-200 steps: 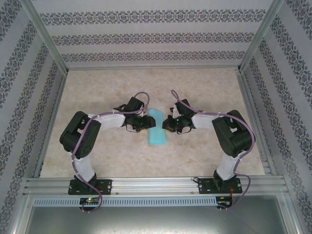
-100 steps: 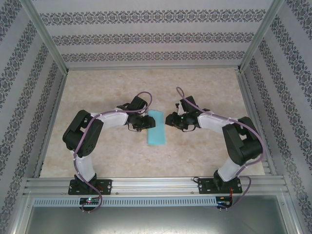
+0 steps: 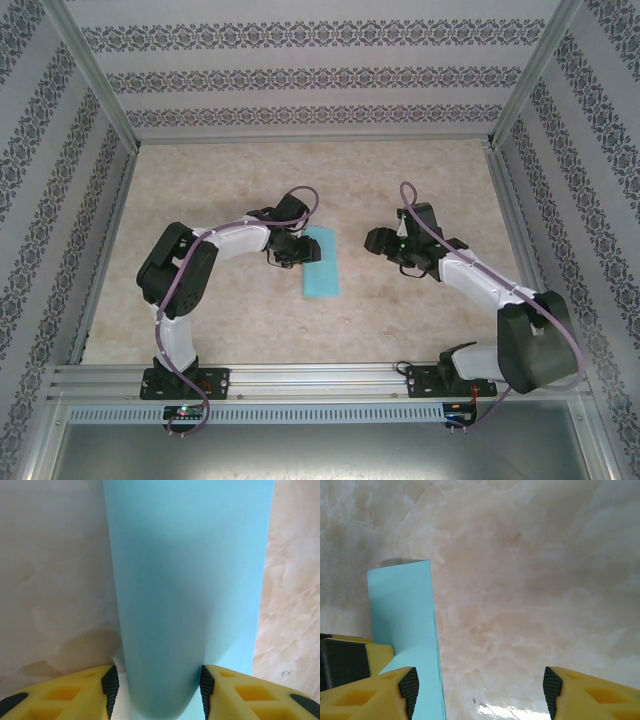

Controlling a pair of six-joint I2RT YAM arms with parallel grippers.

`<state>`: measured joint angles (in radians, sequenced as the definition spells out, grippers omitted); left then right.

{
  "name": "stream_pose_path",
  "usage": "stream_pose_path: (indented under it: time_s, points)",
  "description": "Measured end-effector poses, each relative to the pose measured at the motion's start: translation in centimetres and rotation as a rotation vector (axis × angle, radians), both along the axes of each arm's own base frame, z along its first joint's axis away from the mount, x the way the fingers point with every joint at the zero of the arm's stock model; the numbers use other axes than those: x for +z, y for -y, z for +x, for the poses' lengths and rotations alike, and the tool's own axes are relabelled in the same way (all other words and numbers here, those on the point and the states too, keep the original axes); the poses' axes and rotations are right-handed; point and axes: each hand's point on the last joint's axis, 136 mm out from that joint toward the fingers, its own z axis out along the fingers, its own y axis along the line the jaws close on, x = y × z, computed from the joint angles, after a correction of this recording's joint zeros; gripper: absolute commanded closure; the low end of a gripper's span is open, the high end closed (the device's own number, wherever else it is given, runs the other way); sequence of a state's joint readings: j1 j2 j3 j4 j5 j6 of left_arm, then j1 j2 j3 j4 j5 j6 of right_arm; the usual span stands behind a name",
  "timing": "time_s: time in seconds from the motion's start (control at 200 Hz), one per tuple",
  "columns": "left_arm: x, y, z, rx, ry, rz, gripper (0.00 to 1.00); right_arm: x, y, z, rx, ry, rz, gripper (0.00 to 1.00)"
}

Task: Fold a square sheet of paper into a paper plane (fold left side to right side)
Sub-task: First fold in half a square sheet of paper at the center of the table, then hold the square sheet of paper at the center of the table.

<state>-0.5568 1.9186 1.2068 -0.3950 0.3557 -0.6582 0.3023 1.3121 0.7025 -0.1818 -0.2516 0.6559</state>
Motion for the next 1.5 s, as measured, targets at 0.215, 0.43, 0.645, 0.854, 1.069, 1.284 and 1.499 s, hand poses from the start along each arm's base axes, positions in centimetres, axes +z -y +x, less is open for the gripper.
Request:
stream_pose_path:
  time_s: [0.215,0.43,0.645,0.854,1.069,1.284,1.499]
  points:
    - [-0.1,0.0,0.0,-0.001,-0.006,0.033,0.49,0.6,1.0,-0.2,-0.040,0.027,0.020,0.19]
    - [-0.2,0.0,0.0,0.000,-0.009,0.045,0.49,0.9,1.2,-0.3,-0.049,0.038,0.026,0.19]
    - [-0.3,0.0,0.1,0.005,-0.020,0.054,0.49,0.7,1.5,-0.3,-0.055,0.033,0.024,0.19]
    - [-0.4,0.0,0.1,0.012,-0.028,0.056,0.48,0.7,1.5,-0.3,-0.054,0.033,0.024,0.19]
    - [-0.3,0.1,0.1,0.019,-0.037,0.059,0.47,0.7,1.4,-0.3,-0.052,0.032,0.026,0.19]
    - [-0.4,0.1,0.1,0.019,-0.037,0.065,0.47,0.7,1.4,-0.3,-0.052,0.032,0.026,0.19]
    - [-0.4,0.0,0.1,0.019,-0.040,0.069,0.47,0.7,1.2,-0.4,-0.043,0.028,0.036,0.19]
